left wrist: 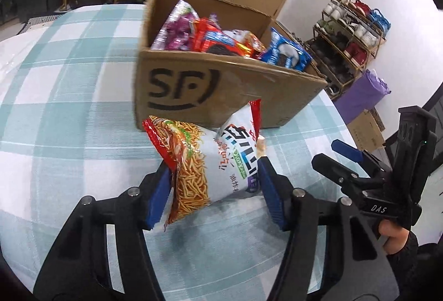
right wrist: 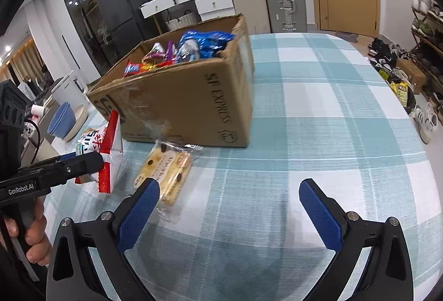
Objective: Organize snacks
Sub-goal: 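Grasp the noodle-snack bag with the left gripper while the right gripper grasps the cake pack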
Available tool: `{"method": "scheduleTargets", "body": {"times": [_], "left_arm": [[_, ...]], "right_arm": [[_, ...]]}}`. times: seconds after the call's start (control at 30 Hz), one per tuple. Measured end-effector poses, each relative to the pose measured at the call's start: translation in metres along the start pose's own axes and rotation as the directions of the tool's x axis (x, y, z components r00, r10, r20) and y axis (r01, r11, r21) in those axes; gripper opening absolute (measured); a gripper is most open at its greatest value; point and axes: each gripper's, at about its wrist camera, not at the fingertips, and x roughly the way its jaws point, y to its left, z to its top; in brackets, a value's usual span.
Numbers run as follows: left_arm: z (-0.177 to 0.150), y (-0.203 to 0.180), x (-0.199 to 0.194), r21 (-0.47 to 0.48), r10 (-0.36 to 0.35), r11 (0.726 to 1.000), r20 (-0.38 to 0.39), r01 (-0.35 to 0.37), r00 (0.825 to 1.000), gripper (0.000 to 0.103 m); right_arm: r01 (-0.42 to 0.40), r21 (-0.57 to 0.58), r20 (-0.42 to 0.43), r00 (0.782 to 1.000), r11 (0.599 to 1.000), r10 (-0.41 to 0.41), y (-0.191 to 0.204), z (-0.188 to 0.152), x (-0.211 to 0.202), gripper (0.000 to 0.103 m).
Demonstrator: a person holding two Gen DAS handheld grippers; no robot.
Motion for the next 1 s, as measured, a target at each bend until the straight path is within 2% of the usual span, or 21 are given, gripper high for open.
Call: {"method": "scheduleTargets", "body": {"times": [0.27,0.6,0.8,1.0], "left_arm": [[-0.009,0.033,-0.019,-0.047,0.038,0.998,0.036,-0.036,0.999,0.057],[-0.019,0.058,-0.027,-0.087,0.074,0.994,0.048,-0.070,0.996,0.057],[-0.021,0.059,-0.030,-0.086,0.100,0.992,0.055,-0.095,0.994,0.057],[-0.022,0.062,-0.033,-0.087,0.117,0.990,0.059,-0.112,0.991,0.057]], "right_arm": [[-0.020,-0.060,-0.087,0.996,0.998,0.014,0.034,0.003,0.034,0.102],[-0.022,-0.128,-0.130,0.992,0.992,0.005,0.069,0.009,0.065,0.102],[0.004,-0.153,-0.124,0.992,0.988,-0.023,0.089,0.013,0.074,0.102],[0.071,-0.176,-0.124,0.988,0.982,-0.094,0.099,0.014,0.086,0.102]]}}
